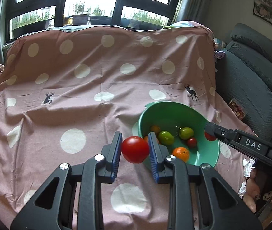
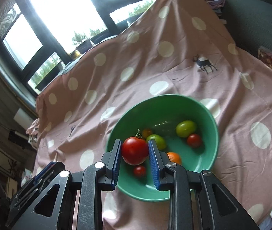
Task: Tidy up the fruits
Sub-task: 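Carry the tomato with the right gripper into the bowl and open it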
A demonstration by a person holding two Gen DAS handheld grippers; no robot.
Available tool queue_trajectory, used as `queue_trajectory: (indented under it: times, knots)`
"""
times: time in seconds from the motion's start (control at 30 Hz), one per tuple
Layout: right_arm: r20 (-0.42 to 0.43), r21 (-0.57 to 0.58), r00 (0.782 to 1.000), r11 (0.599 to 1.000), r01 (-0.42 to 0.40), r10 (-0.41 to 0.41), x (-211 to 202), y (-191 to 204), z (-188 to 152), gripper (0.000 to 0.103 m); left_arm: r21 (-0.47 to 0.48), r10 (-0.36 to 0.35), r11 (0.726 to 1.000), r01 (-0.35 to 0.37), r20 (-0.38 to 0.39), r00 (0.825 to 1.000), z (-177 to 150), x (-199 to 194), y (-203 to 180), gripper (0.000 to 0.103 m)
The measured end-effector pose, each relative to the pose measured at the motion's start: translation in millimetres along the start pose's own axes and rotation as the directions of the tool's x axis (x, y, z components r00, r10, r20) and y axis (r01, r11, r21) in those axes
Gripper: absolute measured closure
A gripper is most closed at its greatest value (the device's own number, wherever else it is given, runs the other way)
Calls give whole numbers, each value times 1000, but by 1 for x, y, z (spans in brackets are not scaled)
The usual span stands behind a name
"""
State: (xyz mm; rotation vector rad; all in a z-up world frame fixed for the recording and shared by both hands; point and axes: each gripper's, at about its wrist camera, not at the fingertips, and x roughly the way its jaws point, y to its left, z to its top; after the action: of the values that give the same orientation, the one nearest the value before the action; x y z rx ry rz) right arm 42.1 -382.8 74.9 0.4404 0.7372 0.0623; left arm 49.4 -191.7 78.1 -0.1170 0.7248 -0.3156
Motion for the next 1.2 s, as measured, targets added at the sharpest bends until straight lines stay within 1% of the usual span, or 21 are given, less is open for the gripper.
queue_trajectory:
  times: [0.07, 0.17, 0.33, 0.4, 0.53, 0.7, 1.13, 1.17, 1.2]
  knots:
    - [4, 30, 1000, 1000, 7, -7, 0, -12, 2, 74, 6, -26, 1000, 26, -17, 1000, 1, 11, -11, 76]
    - [-12, 59, 1000, 998, 23, -23, 5, -26, 4, 74, 12, -64, 998, 65, -52, 997, 0, 30, -25, 76]
    - [-47, 92, 998, 995, 50, -46, 15, -41, 4, 74, 32, -74, 996, 78, -105, 992, -5, 55, -43, 75]
    - [-64, 88, 996, 994, 71, -65, 19, -44, 3, 74, 30, -84, 996, 88, -125, 989, -8, 61, -45, 75]
    - [-95, 91, 992, 991, 94, -85, 27, -47, 0, 74, 39, -82, 995, 89, -153, 985, -11, 72, -50, 75]
    - [-109, 84, 988, 990, 115, -105, 31, -49, -1, 74, 36, -85, 995, 93, -176, 981, -16, 79, -52, 75]
    - [-146, 78, 979, 985, 153, -140, 40, -52, -2, 74, 34, -68, 997, 76, -200, 977, -21, 88, -53, 75]
    - [-145, 77, 979, 985, 154, -142, 40, -52, -2, 74, 36, -67, 997, 75, -200, 978, -21, 89, -53, 74]
    - [-145, 78, 979, 985, 153, -140, 40, -53, -2, 74, 37, -68, 996, 77, -198, 978, -21, 88, -53, 68]
